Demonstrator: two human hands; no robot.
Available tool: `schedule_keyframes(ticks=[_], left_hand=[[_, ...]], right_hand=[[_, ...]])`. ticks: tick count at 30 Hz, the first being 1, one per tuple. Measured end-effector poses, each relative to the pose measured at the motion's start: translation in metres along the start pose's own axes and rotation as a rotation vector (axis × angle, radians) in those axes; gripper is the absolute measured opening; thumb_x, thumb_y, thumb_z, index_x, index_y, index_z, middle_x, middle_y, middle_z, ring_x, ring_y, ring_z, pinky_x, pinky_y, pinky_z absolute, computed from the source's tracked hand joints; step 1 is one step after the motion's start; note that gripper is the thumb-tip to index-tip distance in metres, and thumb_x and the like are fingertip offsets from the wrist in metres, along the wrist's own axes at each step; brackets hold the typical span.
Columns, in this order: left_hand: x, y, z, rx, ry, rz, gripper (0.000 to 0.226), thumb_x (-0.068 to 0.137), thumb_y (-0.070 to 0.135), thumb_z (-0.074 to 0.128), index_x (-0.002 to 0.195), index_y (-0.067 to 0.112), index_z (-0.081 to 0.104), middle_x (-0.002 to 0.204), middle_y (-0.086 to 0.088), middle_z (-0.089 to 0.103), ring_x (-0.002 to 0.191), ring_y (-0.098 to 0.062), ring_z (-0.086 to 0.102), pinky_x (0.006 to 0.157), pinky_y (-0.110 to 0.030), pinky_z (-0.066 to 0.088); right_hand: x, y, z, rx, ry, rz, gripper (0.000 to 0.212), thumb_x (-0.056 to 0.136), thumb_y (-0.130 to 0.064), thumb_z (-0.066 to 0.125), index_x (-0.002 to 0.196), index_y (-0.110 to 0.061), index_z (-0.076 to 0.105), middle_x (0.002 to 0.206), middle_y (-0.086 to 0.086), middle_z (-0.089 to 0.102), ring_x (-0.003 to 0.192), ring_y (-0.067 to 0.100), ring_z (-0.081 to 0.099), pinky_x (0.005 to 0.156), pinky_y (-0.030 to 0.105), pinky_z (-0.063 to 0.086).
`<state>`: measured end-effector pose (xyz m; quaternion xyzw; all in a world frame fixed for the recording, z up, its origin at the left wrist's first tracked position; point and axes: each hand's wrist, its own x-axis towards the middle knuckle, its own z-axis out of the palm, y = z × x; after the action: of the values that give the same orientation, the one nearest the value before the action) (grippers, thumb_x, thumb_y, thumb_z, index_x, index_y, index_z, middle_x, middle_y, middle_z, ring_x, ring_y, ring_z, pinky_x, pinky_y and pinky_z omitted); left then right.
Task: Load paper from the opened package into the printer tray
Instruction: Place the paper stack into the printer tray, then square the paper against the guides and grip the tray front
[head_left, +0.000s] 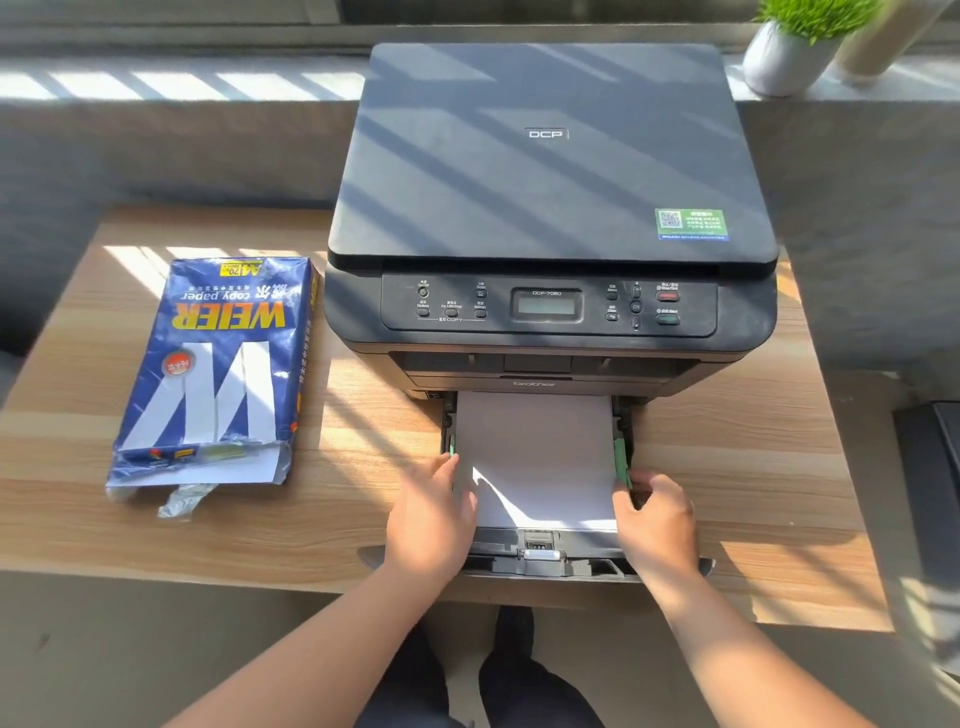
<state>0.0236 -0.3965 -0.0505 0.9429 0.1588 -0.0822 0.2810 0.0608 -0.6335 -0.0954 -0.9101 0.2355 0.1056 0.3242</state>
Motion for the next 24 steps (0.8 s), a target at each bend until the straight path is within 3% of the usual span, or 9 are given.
schedule_keyframes(ticks=[3,5,8,11,15,19,22,24], left_hand=[[-0.028,-0.007,-0.011,0.125,0.114,0.324,0.025,0.093,0.027,0.058,0.114,0.013,0.060,0.115,-0.004,0.060,0.101,-0.023,0.057,0.083,-0.037,0.051],[-0.052,-0.011,-0.017,0.138,0.087,0.501,0.016,0.095,0.031,0.055,0.098,0.017,0.062,0.099,0.001,0.061,0.091,-0.020,0.055,0.078,-0.034,0.047],[-0.080,-0.020,-0.013,0.268,-0.047,0.660,0.027,0.098,0.039,0.047,0.080,0.023,0.058,0.078,0.006,0.057,0.074,-0.018,0.053,0.064,-0.033,0.046],[-0.087,-0.030,-0.004,0.318,-0.106,0.673,0.031,0.098,0.042,0.044,0.078,0.025,0.060,0.070,0.007,0.058,0.067,-0.016,0.056,0.057,-0.032,0.048],[-0.081,-0.032,-0.004,0.366,-0.131,0.609,0.025,0.099,0.038,0.039,0.090,0.028,0.061,0.076,0.010,0.063,0.071,-0.015,0.061,0.063,-0.032,0.050],[-0.082,-0.035,-0.002,0.371,-0.146,0.577,0.027,0.094,0.036,0.047,0.107,0.022,0.066,0.092,0.008,0.069,0.085,-0.015,0.064,0.075,-0.032,0.056],[-0.079,-0.038,-0.003,0.371,-0.155,0.554,0.030,0.092,0.036,0.049,0.111,0.021,0.067,0.098,0.009,0.071,0.091,-0.014,0.065,0.079,-0.030,0.056],[-0.077,-0.038,-0.003,0.373,-0.168,0.560,0.030,0.092,0.035,0.049,0.111,0.022,0.067,0.098,0.009,0.071,0.091,-0.013,0.065,0.081,-0.029,0.056]], right_hand=[[-0.029,-0.004,-0.011,-0.055,0.105,-0.354,0.019,0.088,-0.030,0.064,0.103,-0.019,0.067,0.098,-0.003,0.065,0.102,0.019,0.057,0.087,0.039,0.048],[-0.059,0.000,-0.017,-0.100,0.092,-0.639,0.009,0.085,-0.026,0.070,0.085,-0.019,0.067,0.079,-0.007,0.061,0.080,0.017,0.058,0.074,0.035,0.048],[-0.091,0.016,-0.017,-0.197,0.034,-0.879,0.030,0.084,-0.032,0.071,0.060,-0.021,0.056,0.055,-0.009,0.049,0.052,0.013,0.049,0.051,0.029,0.044],[-0.104,0.030,-0.011,-0.250,0.006,-0.914,0.025,0.079,-0.035,0.073,0.060,-0.023,0.062,0.054,-0.009,0.057,0.049,0.012,0.055,0.047,0.027,0.047],[-0.105,0.032,-0.008,-0.317,-0.049,-0.862,0.007,0.079,-0.032,0.070,0.077,-0.025,0.072,0.070,-0.013,0.069,0.063,0.010,0.066,0.060,0.023,0.052],[-0.102,0.025,-0.006,-0.360,-0.048,-0.830,0.015,0.079,-0.028,0.068,0.089,-0.022,0.077,0.081,-0.011,0.075,0.073,0.011,0.071,0.073,0.025,0.057],[-0.101,0.020,-0.005,-0.384,-0.049,-0.804,0.019,0.081,-0.027,0.064,0.091,-0.020,0.078,0.083,-0.009,0.076,0.075,0.012,0.073,0.075,0.027,0.059],[-0.101,0.020,-0.003,-0.391,-0.055,-0.803,0.016,0.077,-0.023,0.071,0.091,-0.019,0.078,0.083,-0.008,0.077,0.075,0.013,0.074,0.074,0.029,0.060]])
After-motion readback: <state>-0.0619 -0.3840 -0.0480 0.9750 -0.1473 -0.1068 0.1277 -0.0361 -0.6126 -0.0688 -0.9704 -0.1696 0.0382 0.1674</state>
